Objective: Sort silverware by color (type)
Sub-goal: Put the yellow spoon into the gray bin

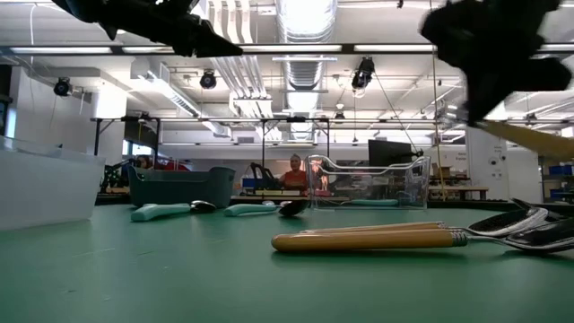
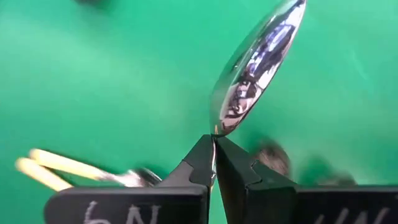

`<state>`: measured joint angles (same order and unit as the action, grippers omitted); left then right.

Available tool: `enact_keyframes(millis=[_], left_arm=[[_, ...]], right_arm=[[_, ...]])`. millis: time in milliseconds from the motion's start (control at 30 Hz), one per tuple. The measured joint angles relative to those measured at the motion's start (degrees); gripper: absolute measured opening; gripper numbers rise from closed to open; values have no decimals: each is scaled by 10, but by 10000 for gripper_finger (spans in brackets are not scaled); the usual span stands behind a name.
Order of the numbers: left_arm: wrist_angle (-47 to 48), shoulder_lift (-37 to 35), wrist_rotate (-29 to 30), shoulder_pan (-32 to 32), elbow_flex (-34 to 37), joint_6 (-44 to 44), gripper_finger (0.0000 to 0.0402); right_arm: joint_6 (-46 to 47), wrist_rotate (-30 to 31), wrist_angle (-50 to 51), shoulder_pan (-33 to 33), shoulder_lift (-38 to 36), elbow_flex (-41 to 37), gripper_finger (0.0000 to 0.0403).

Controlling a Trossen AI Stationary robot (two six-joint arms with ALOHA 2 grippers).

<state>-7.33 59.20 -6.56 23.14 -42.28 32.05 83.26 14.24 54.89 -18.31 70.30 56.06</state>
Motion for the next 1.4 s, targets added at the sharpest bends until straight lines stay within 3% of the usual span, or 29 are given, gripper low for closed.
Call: enact_keyframes(millis=[400,767,1100,1400], left_arm=[[-2,0,-10,0,0,-30,1],[-28,15,-239,-1,10,-154,2],[-181,105,-278,-25,37,-254,33],[-304,201,-318,-62,13,-289,121]], right_arm=[[-411,55,-311,124,0,-8,8],[-734,56,-607,153,1,-59,8],[-906,-51,-824,157,1,-107,9],[-928,-117,-838,157,1,-109,9]])
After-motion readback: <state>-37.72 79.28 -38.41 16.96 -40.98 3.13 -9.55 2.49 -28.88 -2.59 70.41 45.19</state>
